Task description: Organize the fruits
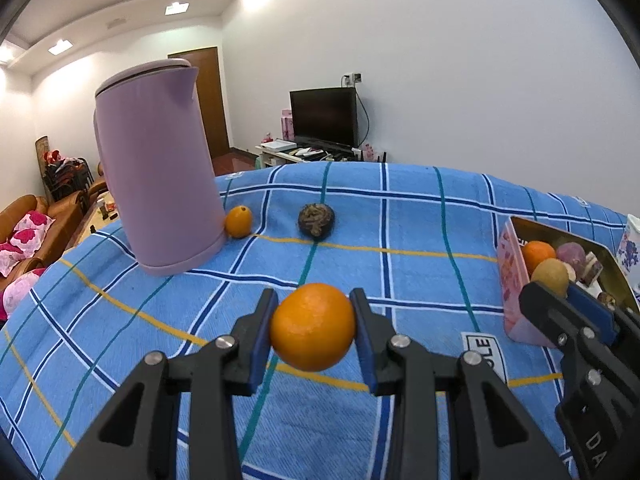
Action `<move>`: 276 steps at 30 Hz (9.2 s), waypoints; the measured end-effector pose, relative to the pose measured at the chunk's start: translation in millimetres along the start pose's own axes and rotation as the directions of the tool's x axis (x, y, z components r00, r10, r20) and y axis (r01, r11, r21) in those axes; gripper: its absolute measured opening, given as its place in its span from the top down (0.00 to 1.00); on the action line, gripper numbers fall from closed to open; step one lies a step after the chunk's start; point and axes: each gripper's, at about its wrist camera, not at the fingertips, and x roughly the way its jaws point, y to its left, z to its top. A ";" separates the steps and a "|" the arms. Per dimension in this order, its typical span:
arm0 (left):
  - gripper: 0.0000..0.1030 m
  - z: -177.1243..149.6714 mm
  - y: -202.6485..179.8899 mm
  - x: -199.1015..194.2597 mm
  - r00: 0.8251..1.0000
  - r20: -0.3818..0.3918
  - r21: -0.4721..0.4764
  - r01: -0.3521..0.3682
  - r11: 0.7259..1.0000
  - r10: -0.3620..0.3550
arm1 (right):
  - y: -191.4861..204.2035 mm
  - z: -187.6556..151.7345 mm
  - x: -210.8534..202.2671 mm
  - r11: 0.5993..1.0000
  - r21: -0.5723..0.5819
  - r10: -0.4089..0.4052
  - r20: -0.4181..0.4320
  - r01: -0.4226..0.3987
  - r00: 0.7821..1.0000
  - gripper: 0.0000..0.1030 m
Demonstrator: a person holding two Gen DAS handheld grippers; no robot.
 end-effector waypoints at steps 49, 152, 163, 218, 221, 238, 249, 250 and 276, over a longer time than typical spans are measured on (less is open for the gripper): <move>0.63 -19.0 -71.5 -35.6 0.993 -0.019 0.122 0.118 0.986 -0.116 | -53.5 -17.6 -56.2 0.997 0.015 -0.080 0.026 0.079 0.996 0.73; 0.61 26.9 -233.4 14.6 0.943 -0.066 0.242 0.333 0.912 -0.326 | -215.2 16.6 5.3 0.978 0.157 -0.113 -0.149 0.136 0.982 0.73; 0.11 32.2 -215.9 5.5 0.955 0.008 0.199 0.288 0.937 -0.295 | -241.5 14.2 -5.1 0.932 0.362 0.060 -0.086 -0.025 0.994 0.66; 0.00 -4.1 -84.7 -54.1 0.973 0.206 0.164 0.069 0.984 -0.102 | -106.5 -1.8 -67.4 0.912 0.208 -0.383 0.125 0.353 0.915 0.34; 0.00 -2.8 -72.7 -49.8 0.974 0.212 0.170 0.046 0.984 -0.082 | -92.0 1.4 -56.8 0.921 0.192 -0.365 0.123 0.339 0.923 0.34; 0.00 18.6 20.0 7.2 0.989 0.126 0.079 -0.085 0.993 0.075 | -4.1 21.2 23.8 0.979 0.112 -0.181 0.075 0.172 0.981 0.34; 0.00 39.8 82.7 58.2 0.987 -0.001 0.034 -0.160 0.987 0.160 | 39.0 38.3 112.5 0.993 0.096 -0.050 -0.118 0.062 0.992 0.34; 0.00 41.6 85.1 62.4 0.987 -0.017 0.034 -0.162 0.986 0.163 | 42.3 40.4 124.4 0.994 0.099 -0.037 -0.144 0.052 0.989 0.34; 0.09 38.2 123.9 102.9 0.979 -0.148 -0.064 -0.151 0.986 0.141 | 102.8 64.7 251.5 0.999 -0.021 0.035 -0.378 -0.047 0.925 0.56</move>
